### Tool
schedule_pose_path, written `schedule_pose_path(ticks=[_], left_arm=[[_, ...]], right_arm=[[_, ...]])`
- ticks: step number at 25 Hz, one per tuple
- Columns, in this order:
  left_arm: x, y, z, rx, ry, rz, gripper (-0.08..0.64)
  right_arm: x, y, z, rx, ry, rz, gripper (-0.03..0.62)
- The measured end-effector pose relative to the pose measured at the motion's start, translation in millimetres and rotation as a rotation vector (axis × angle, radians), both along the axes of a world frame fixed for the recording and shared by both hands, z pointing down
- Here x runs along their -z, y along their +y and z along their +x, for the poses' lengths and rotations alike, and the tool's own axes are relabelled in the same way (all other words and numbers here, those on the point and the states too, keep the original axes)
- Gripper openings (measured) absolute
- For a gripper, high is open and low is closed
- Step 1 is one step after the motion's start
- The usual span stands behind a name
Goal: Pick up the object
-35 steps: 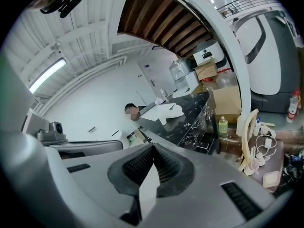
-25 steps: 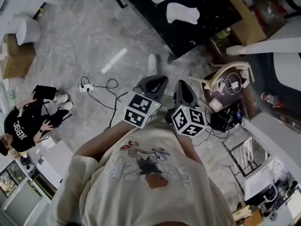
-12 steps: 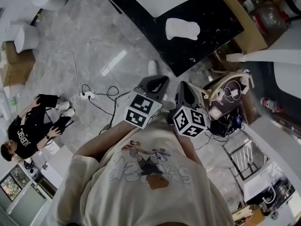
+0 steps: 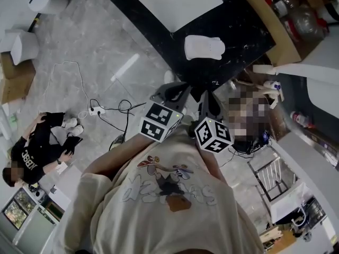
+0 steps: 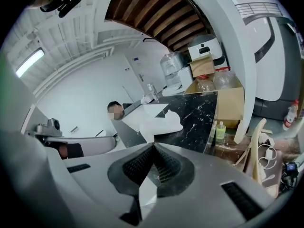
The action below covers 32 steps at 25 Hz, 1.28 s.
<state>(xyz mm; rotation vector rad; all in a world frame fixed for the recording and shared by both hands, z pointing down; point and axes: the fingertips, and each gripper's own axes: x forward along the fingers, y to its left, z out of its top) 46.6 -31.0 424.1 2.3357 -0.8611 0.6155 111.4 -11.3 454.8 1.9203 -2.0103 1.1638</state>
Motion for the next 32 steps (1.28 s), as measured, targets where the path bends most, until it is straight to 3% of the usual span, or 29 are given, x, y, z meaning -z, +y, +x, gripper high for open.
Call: schedule_pose_path(ticks=[17,32], left_arm=[[6.6,-116.0,-6.0,-0.081,0.033,0.026,0.014],[1.2,-146.5,-15.2,-0.156,0.078,-0.014,0.014]], right_arm=[[7.4,-111.2,-4.4,-0.086,0.055,0.012,0.018],[3.1,-131.8,-11.1,-0.192,0.071,-0.020,0.022]])
